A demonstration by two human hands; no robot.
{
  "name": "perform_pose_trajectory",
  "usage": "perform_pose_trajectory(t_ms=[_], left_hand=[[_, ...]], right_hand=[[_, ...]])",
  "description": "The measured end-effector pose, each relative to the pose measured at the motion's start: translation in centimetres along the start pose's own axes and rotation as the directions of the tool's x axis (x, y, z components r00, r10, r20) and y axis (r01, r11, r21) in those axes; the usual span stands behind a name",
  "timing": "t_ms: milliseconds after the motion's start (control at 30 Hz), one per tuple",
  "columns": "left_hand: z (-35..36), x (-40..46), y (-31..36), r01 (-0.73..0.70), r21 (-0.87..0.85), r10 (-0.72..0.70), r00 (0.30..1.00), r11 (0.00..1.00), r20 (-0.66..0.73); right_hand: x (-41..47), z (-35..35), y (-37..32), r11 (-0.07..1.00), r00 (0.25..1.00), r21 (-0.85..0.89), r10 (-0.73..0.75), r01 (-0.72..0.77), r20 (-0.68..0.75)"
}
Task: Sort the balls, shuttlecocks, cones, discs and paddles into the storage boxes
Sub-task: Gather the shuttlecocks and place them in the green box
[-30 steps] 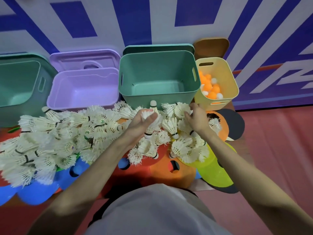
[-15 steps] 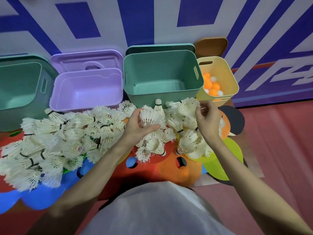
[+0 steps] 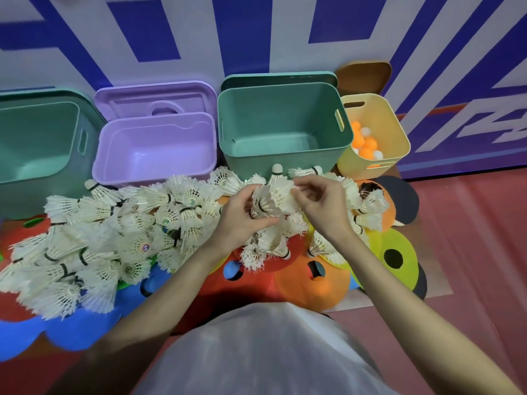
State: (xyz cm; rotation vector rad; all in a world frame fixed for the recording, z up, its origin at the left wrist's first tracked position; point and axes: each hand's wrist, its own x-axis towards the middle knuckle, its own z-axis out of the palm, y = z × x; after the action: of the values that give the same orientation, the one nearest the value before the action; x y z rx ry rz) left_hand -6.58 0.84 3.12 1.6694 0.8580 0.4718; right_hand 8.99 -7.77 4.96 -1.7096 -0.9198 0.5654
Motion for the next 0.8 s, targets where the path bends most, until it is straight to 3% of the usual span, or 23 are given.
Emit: perform_pose_trajectory(t_ms=[333,433,567,667,800], left_hand=[[-1.5,-2.5,-1.2,0.069,-0.132,-0.074,0.997,0.989,-0.031],[-2.2,-3.2,-1.6,0.127,-0.184,-0.147,0.984,0.975,-0.096],[-2.9,-3.9,-2.6,0.171,-0.226,-0.208,0.966,0.959,-0.154],[-2.9,-4.6,-2.8,0.204,-0.249,-0.246,0.957,0.947,-0.152],[-2.5,-5.3,-3.3,0.231,-0.276,-0.272,0.955,0.933,-0.118]], right_hand=[[-1.2,1.8,-0.2,0.990,0.962,-0.119,-0.037,0.071,0.270],[-2.1,2.3,0.8,0.984,0.960,-0.175,0.003,0.047,0.279],[-3.2,2.4,3.0,0.795,0.869,-0.532,0.012,0.292,0.495],[-3.7,2.6,3.7,0.677,0.788,-0.608,0.068,0.414,0.612],[-3.9,2.8,3.7,0.602,0.770,-0.639,0.061,0.479,0.635]])
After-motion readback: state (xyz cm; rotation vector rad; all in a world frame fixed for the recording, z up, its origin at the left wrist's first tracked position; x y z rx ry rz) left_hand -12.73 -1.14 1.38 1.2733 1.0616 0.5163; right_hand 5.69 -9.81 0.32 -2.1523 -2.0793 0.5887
